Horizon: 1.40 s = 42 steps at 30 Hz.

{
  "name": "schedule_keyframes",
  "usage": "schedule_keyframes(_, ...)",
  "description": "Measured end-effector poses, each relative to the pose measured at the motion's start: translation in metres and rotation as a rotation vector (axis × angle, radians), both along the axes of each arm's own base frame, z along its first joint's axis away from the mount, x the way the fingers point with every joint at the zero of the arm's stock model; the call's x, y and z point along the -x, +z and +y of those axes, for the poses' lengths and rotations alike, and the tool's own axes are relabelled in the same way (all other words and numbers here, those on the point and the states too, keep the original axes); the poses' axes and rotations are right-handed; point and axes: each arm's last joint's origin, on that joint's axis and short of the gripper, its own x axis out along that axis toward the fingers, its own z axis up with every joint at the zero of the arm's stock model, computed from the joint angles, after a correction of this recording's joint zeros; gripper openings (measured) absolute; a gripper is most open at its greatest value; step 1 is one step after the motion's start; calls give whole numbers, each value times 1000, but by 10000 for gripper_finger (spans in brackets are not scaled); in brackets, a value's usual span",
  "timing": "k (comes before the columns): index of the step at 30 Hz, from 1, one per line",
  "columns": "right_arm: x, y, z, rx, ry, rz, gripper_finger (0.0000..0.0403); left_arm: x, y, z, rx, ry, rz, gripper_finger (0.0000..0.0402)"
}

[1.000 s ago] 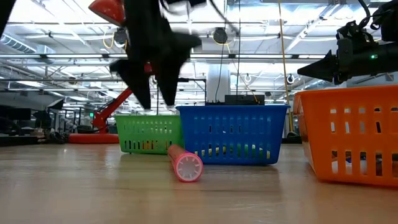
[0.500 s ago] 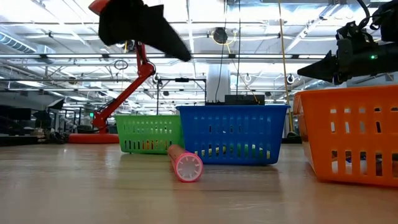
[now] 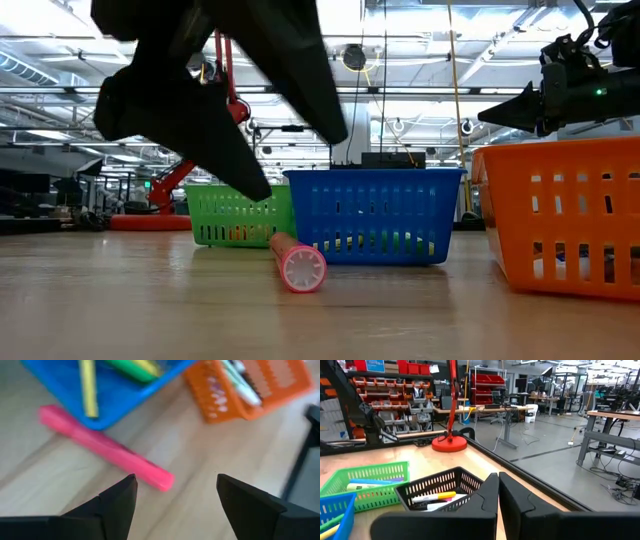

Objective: Pick & Place Markers
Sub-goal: Put the pink highlighter into the green basket

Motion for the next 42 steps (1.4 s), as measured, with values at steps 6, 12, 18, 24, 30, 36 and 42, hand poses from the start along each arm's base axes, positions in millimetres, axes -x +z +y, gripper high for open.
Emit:
schedule_keyframes(6,0,0,0,0,0,0,0,0,-4,7,-8,76,31,277)
schedule_keyframes(12,0,0,0,0,0,0,0,-8,-21,12,-26,106,46,277)
schedule_keyframes(18,0,0,0,0,0,1,0,-11,-40,18,1,141,123,276)
schedule_keyframes(24,-1,-1,0,-2,0,8,0,-5,-51,22,68,164,290,267)
schedule_keyframes(30,0,-1,0,-2,0,7,0,9,-52,21,81,197,418,222)
schedule_keyframes(36,0,-1,0,-2,0,7,0,13,-53,22,79,213,464,158)
schedule_keyframes(42,0,-1,0,-2,0,7,0,15,-53,23,-55,50,455,92)
